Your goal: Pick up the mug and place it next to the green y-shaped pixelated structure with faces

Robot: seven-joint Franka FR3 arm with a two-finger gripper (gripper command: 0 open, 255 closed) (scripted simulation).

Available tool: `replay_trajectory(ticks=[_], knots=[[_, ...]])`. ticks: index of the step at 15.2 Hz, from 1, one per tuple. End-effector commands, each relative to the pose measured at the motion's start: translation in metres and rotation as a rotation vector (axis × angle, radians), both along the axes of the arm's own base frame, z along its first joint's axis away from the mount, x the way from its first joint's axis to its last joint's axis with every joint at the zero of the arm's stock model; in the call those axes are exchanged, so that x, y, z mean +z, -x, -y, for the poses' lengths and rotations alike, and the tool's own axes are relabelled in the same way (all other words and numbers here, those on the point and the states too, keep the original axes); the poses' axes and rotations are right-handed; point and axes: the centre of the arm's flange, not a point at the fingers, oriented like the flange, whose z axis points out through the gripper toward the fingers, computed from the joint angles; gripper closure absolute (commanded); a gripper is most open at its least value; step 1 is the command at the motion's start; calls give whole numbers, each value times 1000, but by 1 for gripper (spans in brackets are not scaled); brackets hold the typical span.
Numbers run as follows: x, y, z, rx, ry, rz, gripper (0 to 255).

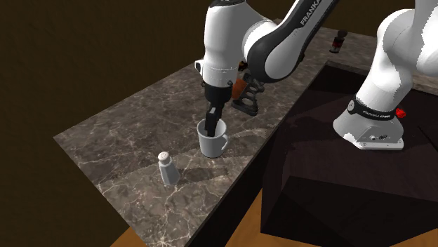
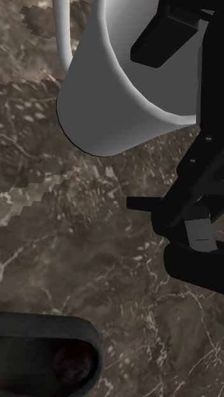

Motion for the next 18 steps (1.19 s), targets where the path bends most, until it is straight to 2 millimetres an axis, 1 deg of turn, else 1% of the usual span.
replay_trajectory(ticks=[1, 4, 5, 14, 18], knots=[[0, 0, 0, 0, 0, 0, 0], [0, 0, 0, 0, 0, 0, 0], [0, 0, 0, 0, 0, 0, 255], [0, 0, 0, 0, 0, 0, 255], [21, 0, 0, 0, 0, 0, 255]])
